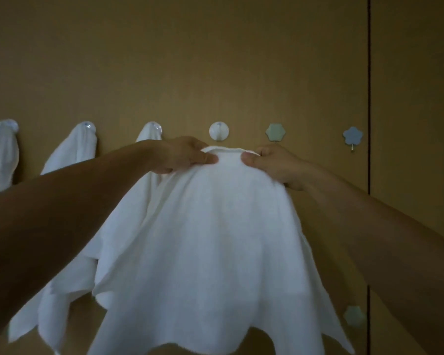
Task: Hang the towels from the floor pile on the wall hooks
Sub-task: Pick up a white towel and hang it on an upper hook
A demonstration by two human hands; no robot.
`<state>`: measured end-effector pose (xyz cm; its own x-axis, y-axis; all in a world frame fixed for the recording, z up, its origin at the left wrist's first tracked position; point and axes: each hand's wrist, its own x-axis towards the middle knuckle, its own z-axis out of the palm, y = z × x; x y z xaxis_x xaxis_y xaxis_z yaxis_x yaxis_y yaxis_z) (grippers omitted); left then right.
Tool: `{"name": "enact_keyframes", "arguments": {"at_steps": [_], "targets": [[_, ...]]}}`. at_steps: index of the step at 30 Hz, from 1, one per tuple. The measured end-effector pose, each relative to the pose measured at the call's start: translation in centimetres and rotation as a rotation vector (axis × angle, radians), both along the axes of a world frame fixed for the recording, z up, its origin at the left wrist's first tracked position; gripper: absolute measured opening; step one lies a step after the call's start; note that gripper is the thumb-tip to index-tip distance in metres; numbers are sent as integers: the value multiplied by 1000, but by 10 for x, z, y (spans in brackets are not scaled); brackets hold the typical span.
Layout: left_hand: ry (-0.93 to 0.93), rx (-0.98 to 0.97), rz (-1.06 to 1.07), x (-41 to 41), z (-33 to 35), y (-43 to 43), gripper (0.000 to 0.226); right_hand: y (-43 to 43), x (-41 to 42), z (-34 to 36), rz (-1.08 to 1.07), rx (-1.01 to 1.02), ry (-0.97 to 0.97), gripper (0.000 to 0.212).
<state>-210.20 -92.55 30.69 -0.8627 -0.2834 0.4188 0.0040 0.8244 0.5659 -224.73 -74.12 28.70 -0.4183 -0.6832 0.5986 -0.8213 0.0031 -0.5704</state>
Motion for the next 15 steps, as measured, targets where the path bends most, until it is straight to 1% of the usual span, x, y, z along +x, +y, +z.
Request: {"name": "enact_keyframes", "arguments": {"at_steps": [3, 4, 6, 8, 10, 12, 15], "targets": [[249, -111, 84, -15, 28, -10, 30, -29, -12, 34, -64, -171, 87, 28], [304, -125, 94, -19, 35, -14, 30, -39, -15, 44, -78, -216, 111, 29], [390, -95, 61, -29, 45, -19, 27, -55, -25, 62, -118, -271, 155, 31], [449, -65, 30, -37, 55, -29, 19, -70, -35, 77, -168, -268, 217, 29], [479, -86, 37, -47, 66, -41, 16, -84, -47, 89, -206, -261, 266, 27], [483, -184, 97, -56, 79, -51, 17, -96, -56, 98, -257, -277, 337, 24], [556, -353, 238, -73, 94, -61, 22, -108, -61, 109, -342, -329, 402, 20]]}}
